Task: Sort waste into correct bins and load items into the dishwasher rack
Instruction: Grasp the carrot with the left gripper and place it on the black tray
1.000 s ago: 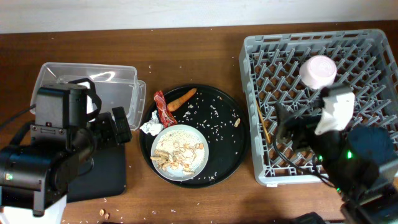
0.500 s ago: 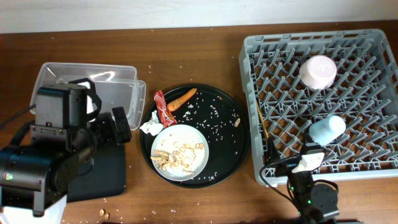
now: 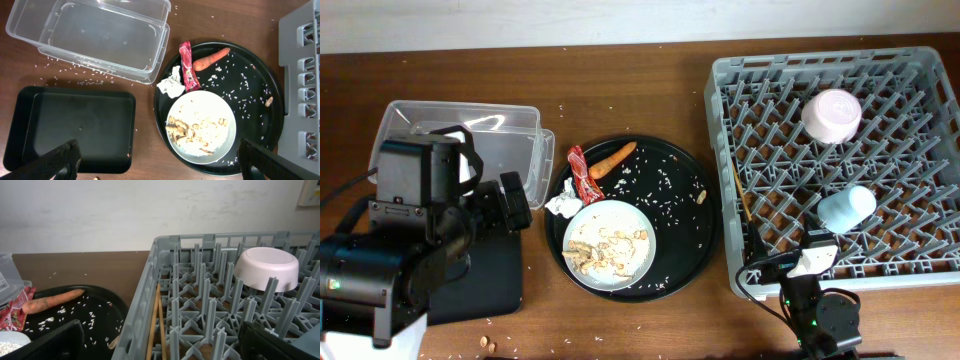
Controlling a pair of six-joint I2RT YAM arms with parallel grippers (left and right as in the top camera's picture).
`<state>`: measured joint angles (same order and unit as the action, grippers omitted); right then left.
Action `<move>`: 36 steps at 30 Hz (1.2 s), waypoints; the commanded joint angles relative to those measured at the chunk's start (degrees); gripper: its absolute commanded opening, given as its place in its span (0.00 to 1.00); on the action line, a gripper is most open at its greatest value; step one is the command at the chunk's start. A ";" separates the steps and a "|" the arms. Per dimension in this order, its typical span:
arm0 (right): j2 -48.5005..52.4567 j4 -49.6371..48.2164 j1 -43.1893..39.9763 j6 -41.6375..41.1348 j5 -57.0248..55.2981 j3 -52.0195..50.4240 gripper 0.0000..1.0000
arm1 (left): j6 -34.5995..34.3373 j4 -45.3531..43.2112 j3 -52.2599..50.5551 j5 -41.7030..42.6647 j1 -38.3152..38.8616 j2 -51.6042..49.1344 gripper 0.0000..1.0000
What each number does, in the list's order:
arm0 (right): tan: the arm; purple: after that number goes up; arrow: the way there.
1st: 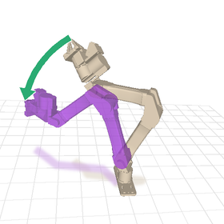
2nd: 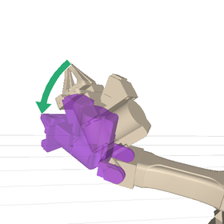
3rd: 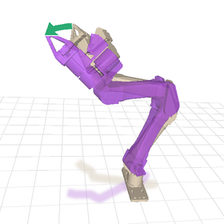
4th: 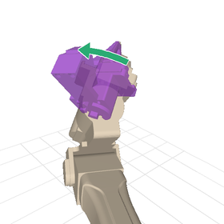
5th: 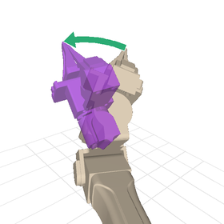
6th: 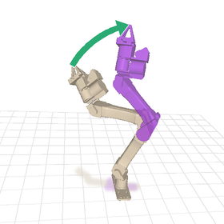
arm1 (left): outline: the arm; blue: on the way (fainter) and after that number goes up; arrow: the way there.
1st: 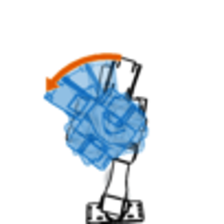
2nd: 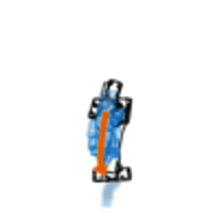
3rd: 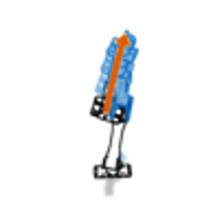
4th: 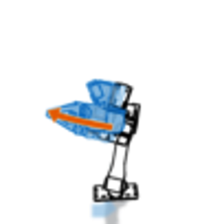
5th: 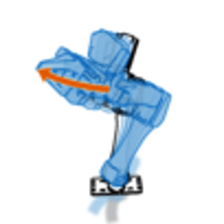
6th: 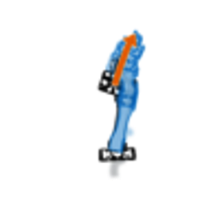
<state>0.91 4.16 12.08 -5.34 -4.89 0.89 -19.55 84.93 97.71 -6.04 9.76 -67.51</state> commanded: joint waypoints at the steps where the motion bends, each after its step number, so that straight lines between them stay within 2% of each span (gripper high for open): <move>1: -0.48 -0.04 -0.52 0.44 0.33 -0.57 0.98 | -0.17 0.09 0.15 -0.44 -0.31 0.24 0.99; 6: -0.48 -0.04 -0.52 0.44 0.33 -0.57 0.98 | -0.17 -0.07 0.15 -0.15 -0.31 0.24 0.99; 12: -0.48 -0.04 -0.52 0.44 0.33 -0.57 0.98 | -0.17 -3.30 -0.59 9.22 -0.28 -0.92 0.99; 15: -0.48 -0.04 -0.52 0.44 0.33 -0.57 0.98 | -0.46 -3.45 -3.32 9.29 -0.28 -3.98 0.99; 16: -0.48 -0.04 -0.52 0.44 0.33 -0.57 0.98 | -2.95 -4.33 -5.95 9.38 0.00 -5.53 0.99; 18: -0.48 -0.04 -0.52 0.44 0.33 -0.57 0.98 | -3.87 -8.52 -12.37 11.69 2.43 -9.35 0.99; 20: -0.48 -0.04 -0.52 0.44 0.33 -0.57 0.98 | -1.44 -12.50 -15.26 11.08 5.49 -13.33 0.96; 25: -0.48 -0.04 -0.52 0.44 0.33 -0.57 0.98 | 1.40 -22.47 -15.41 -1.70 12.17 -24.94 0.95; 27: -0.48 -0.04 -0.52 0.44 0.33 -0.57 0.98 | 1.40 -25.75 -15.41 -2.36 13.20 -30.34 0.89; 28: -0.48 -0.04 -0.52 0.44 0.33 -0.57 0.98 | 1.40 -26.77 -15.41 -2.36 13.46 -31.87 0.80; 29: -0.48 -0.04 -0.52 0.44 0.33 -0.57 0.98 | 1.42 -28.55 -15.41 -2.43 13.79 -34.21 0.76; 31: -0.48 -0.04 -0.52 0.46 0.33 -0.57 0.98 | 2.03 -33.29 -15.41 -2.36 14.08 -37.97 0.72; 35: -0.48 -0.04 -0.52 0.44 0.33 -0.57 0.98 | 11.52 -44.02 -15.41 -2.40 15.19 -42.51 0.71; 36: -0.48 -0.04 -0.52 0.44 0.33 -0.57 0.98 | 16.02 -46.86 -15.41 -2.38 15.39 -43.58 0.71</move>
<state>0.89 4.14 12.03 -5.34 -4.86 0.84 -14.41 42.37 82.11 -7.53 24.16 -108.99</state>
